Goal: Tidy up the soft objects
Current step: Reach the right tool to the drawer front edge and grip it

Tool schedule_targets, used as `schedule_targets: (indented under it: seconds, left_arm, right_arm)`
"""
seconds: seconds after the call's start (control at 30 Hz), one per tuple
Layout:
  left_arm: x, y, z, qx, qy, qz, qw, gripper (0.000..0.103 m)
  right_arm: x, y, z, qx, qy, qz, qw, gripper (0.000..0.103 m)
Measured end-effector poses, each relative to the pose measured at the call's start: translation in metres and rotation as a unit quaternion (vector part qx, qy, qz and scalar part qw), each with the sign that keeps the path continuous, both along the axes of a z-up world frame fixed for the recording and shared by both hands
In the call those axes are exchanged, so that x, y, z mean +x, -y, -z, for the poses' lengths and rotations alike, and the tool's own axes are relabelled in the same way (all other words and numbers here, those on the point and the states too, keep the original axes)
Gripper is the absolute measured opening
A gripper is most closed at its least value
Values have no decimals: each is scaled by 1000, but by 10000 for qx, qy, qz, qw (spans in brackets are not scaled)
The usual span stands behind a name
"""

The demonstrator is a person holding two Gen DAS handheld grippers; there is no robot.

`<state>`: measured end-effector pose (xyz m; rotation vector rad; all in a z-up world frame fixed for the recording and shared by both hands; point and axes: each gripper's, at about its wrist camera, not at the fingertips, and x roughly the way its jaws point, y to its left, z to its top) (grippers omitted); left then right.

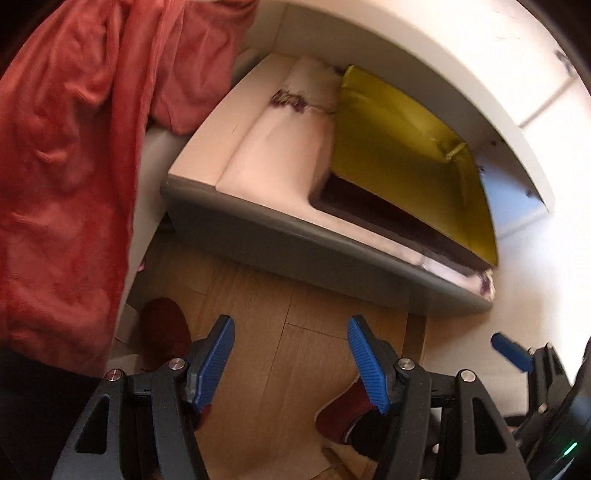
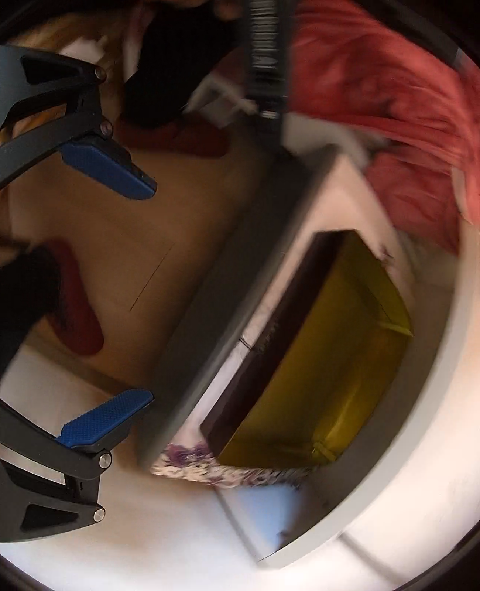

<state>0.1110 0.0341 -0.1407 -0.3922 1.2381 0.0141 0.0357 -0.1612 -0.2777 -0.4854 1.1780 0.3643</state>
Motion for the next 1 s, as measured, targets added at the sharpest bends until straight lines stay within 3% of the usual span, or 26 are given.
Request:
schedule_targets:
  seconds: [0.13,0.4,0.83,1.0]
  left_arm:
    - [21,-1,21,41,-183,-146,9997,64]
    - [47,-6,48,-32,-349,-349,9988,64]
    - [67,-23,69,-194,-360,-784,9961,64]
    - [72,-24,69,-236,-289,-841,9958,70]
  right_arm:
    - [14,-13,38,-542,-243,-418,9974,103]
    - [37,-25,85,-1488,-12,-977,9840,103]
    - [61,-29,107,-1677,89,-1073,9799,103]
    - [60,-33,110,-1810,110,-1289,9749,103]
